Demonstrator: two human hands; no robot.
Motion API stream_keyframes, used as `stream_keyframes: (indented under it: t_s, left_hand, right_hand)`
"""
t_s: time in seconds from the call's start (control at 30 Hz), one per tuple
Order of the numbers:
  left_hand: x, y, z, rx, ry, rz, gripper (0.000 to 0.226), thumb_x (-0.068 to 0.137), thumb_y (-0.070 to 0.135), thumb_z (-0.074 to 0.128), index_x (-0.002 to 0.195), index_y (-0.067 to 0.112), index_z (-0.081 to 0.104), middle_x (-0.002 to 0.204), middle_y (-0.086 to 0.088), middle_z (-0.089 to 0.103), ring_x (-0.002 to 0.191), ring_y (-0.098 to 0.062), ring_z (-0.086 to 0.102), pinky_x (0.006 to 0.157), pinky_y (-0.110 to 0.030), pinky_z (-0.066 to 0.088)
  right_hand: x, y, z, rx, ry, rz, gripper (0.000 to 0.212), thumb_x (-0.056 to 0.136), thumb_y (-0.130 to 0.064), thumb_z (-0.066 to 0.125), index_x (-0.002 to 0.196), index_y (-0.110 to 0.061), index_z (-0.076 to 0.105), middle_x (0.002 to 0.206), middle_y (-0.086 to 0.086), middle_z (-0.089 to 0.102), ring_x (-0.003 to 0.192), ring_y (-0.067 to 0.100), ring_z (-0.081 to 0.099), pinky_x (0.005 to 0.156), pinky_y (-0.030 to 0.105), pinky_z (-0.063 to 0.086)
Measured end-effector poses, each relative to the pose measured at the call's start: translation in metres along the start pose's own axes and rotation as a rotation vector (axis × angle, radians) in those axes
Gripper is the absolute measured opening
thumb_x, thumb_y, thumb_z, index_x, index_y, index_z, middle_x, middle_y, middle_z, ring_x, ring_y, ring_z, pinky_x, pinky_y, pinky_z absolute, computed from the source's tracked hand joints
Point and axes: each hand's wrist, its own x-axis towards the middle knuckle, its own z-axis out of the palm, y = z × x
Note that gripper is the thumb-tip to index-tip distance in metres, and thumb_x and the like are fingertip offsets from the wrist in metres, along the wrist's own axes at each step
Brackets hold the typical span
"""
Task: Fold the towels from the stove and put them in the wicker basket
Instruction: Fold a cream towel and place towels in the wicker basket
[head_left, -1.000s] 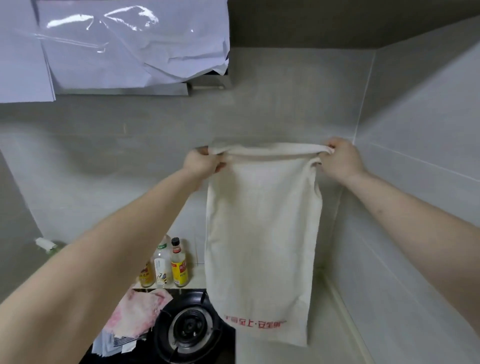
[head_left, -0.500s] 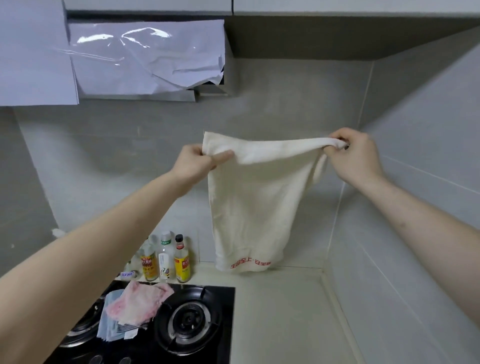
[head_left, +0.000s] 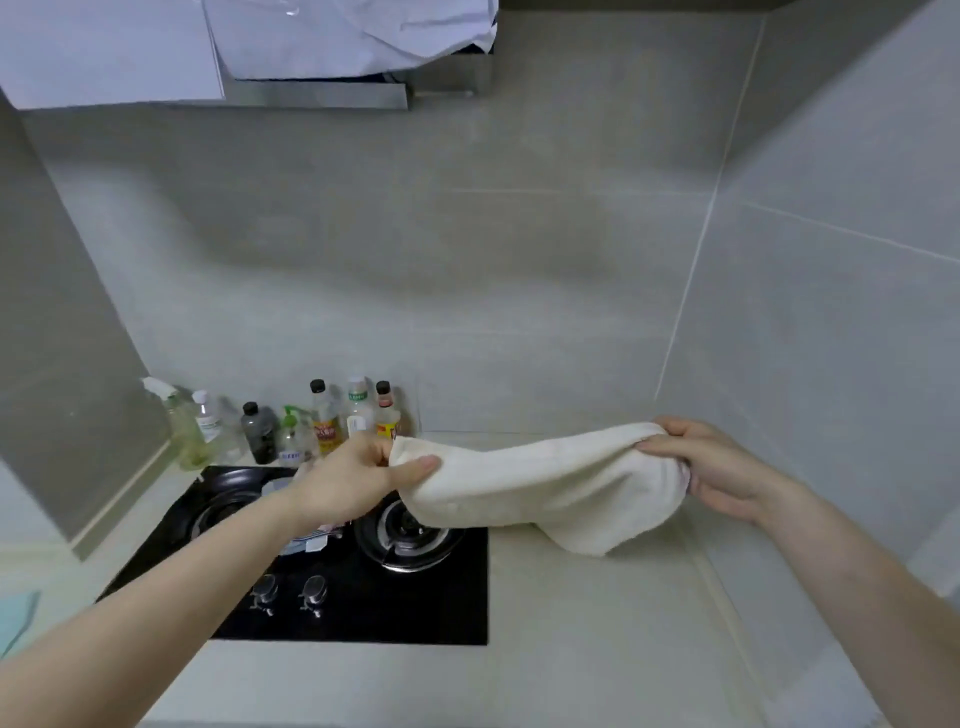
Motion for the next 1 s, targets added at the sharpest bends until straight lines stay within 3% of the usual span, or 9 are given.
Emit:
stream_keyframes:
  t_s: [0.1,0.2,0.27,0.33,0.4,0.5,0.63,0.87,1.0]
  left_hand:
    - [-0.039,-0.027,0.023,0.015,-0.127,-0.046,0.044,0.098,0.028,0.067,0.054,0.024,0.073,0.061,0.016,0.067,0.055,0.007,0.058,0.059,-0.007,0.041]
    - [-0.068,-0.059,0.041,0.003,-0.288,-0.074,0.024,0.099,0.033,0.067,0.088,0.017,0.083,0.093,0.004,0.080,0.091,-0.006,0.074,0.085,-0.020,0.055]
    - [-0.084,-0.081,0.051,-0.013,-0.365,-0.083,0.031,0.098,0.040,0.068,0.101,0.013,0.081,0.106,-0.001,0.079,0.107,-0.018,0.073,0.099,-0.033,0.054]
    - [-0.099,-0.100,0.062,0.005,-0.422,-0.092,0.037,0.095,0.049,0.069,0.092,0.014,0.081,0.096,-0.001,0.079,0.091,-0.018,0.073,0.089,-0.037,0.054]
    - [-0.111,-0.118,0.075,0.025,-0.465,-0.112,0.054,0.091,0.059,0.070,0.074,0.008,0.071,0.070,-0.005,0.064,0.065,-0.022,0.053,0.067,-0.041,0.043]
    - [-0.121,-0.144,0.090,0.044,-0.476,-0.156,0.069,0.087,0.067,0.069,0.076,-0.001,0.065,0.069,-0.005,0.053,0.065,-0.021,0.042,0.066,-0.037,0.033]
    - [-0.122,-0.155,0.102,0.043,-0.405,-0.139,0.050,0.094,0.054,0.067,0.064,0.014,0.058,0.063,0.006,0.051,0.060,-0.013,0.042,0.061,-0.029,0.033]
    - [-0.085,-0.164,0.112,0.114,-0.162,-0.114,0.048,0.099,0.039,0.063,0.062,0.012,0.048,0.061,0.010,0.047,0.059,-0.007,0.042,0.059,-0.026,0.036]
    - [-0.046,-0.169,0.117,0.156,-0.073,-0.162,0.042,0.096,0.038,0.065,0.061,0.018,0.053,0.058,0.012,0.050,0.056,-0.005,0.042,0.058,-0.025,0.036]
  right_hand:
    - [-0.028,0.054,0.016,0.075,-0.076,0.131,0.066,0.062,-0.022,0.087,0.119,0.004,0.067,0.118,0.027,0.070,0.095,0.029,0.072,0.074,0.032,0.059]
    - [-0.060,0.100,0.029,0.038,-0.176,0.266,0.064,0.065,-0.023,0.088,0.120,0.003,0.067,0.121,0.029,0.068,0.107,0.037,0.069,0.085,0.038,0.054]
    - [-0.082,0.124,0.036,0.031,-0.226,0.354,0.051,0.075,-0.018,0.082,0.120,0.001,0.069,0.122,0.025,0.069,0.112,0.038,0.068,0.089,0.039,0.054]
    - [-0.102,0.144,0.042,0.036,-0.246,0.443,0.047,0.077,-0.017,0.081,0.119,0.000,0.071,0.122,0.023,0.070,0.111,0.036,0.068,0.089,0.040,0.056]
    - [-0.118,0.162,0.045,0.007,-0.240,0.507,0.047,0.076,-0.017,0.084,0.118,0.001,0.071,0.120,0.024,0.070,0.107,0.036,0.069,0.087,0.042,0.057]
    - [-0.133,0.179,0.049,-0.042,-0.200,0.556,0.035,0.080,-0.013,0.083,0.109,0.002,0.072,0.110,0.021,0.074,0.097,0.030,0.072,0.074,0.034,0.058]
    - [-0.140,0.186,0.052,-0.162,-0.113,0.541,0.018,0.085,-0.009,0.079,0.101,-0.002,0.073,0.095,0.009,0.076,0.086,0.020,0.072,0.065,0.024,0.053]
    - [-0.106,0.187,0.042,-0.321,0.119,0.399,0.025,0.079,-0.014,0.083,0.103,-0.022,0.077,0.099,-0.004,0.078,0.093,0.014,0.073,0.074,0.024,0.054]
    - [-0.071,0.185,0.039,-0.343,0.219,0.319,0.025,0.079,-0.010,0.084,0.100,-0.020,0.076,0.098,-0.004,0.077,0.088,0.010,0.072,0.063,0.018,0.051]
